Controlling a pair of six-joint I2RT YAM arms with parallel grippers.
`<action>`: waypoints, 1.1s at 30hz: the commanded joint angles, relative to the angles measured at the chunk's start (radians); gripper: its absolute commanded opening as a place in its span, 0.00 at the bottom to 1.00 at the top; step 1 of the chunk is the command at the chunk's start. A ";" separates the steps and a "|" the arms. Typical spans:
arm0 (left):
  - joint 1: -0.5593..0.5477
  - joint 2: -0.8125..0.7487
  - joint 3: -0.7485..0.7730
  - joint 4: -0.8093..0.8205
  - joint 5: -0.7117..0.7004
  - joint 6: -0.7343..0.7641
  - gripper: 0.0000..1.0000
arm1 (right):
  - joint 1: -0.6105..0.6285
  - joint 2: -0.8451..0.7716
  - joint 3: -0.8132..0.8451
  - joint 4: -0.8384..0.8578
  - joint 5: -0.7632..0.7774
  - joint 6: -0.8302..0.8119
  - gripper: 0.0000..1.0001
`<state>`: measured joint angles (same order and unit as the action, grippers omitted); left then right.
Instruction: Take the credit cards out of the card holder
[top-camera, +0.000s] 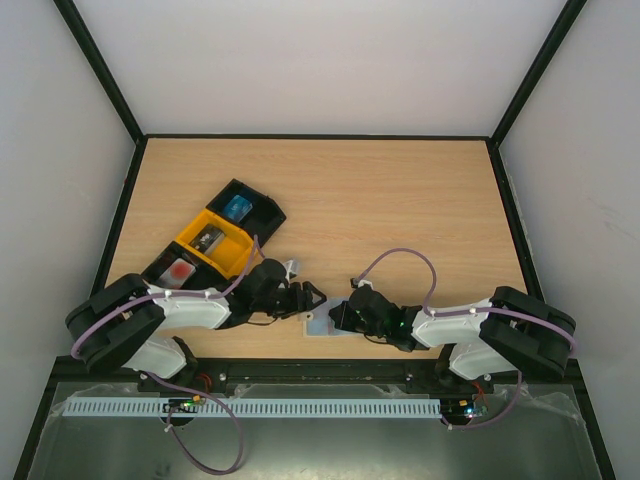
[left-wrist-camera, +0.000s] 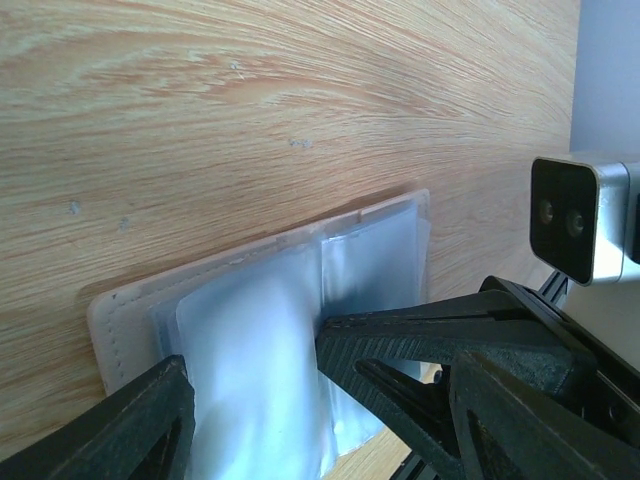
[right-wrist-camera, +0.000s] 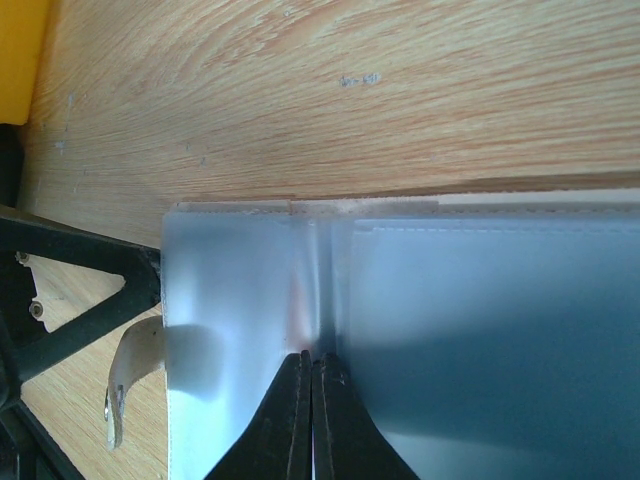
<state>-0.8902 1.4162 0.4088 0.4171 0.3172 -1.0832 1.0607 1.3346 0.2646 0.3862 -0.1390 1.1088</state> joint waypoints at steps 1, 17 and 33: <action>-0.005 0.008 0.012 0.037 0.021 -0.008 0.71 | 0.003 -0.003 -0.025 -0.057 0.048 -0.003 0.02; -0.009 0.032 -0.010 0.122 0.054 -0.046 0.70 | 0.002 -0.008 -0.033 -0.040 0.045 -0.003 0.02; -0.049 0.088 0.003 0.288 0.099 -0.137 0.65 | 0.003 -0.327 -0.080 -0.111 0.143 -0.006 0.13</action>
<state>-0.9230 1.4651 0.4061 0.6132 0.3920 -1.1862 1.0607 1.1233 0.2066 0.3626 -0.0917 1.1061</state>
